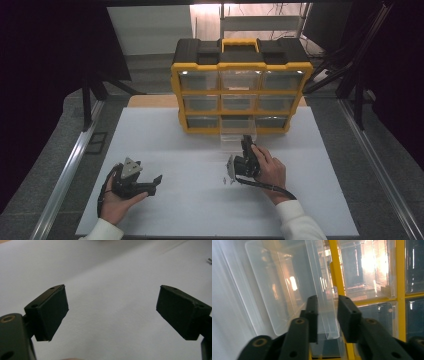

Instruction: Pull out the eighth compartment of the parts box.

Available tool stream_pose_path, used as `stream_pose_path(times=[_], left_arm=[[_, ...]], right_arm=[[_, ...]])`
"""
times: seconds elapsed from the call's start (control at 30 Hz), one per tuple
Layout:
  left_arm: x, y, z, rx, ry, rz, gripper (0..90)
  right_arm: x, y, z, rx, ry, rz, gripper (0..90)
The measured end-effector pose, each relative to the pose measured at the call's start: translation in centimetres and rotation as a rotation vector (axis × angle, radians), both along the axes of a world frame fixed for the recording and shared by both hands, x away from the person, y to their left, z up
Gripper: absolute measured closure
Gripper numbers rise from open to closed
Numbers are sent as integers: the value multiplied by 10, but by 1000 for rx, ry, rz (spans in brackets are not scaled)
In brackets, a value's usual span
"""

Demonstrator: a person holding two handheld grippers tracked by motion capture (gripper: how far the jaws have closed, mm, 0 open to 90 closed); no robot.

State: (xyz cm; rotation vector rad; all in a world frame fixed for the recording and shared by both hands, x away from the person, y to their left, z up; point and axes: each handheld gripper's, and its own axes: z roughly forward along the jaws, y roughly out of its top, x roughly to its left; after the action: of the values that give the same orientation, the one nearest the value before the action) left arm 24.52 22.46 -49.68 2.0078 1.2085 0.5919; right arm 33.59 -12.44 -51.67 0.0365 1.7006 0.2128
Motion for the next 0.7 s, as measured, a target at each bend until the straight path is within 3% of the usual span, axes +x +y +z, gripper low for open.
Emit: stream_pose_path(times=[0.17, 0.3, 0.4, 0.47, 0.5, 0.7], left_arm=[[1, 0, 0, 0, 0, -2, 110], [1, 0, -1, -3, 1, -4, 109], [2, 0, -1, -4, 2, -6, 109], [2, 0, -1, -6, 2, -7, 109], [2, 0, -1, -6, 3, -9, 109], [0, 0, -1, -13, -2, -20, 109]], right_arm=[[-1, -1, 5, 84, 71, 28, 472], [-6, -3, 9, 138, 143, 36, 387], [-8, -5, 10, 163, 175, 48, 357], [-12, -8, 13, 200, 227, 53, 334], [-12, -8, 13, 200, 227, 53, 334], [-16, -16, 25, 331, 351, 62, 312]])
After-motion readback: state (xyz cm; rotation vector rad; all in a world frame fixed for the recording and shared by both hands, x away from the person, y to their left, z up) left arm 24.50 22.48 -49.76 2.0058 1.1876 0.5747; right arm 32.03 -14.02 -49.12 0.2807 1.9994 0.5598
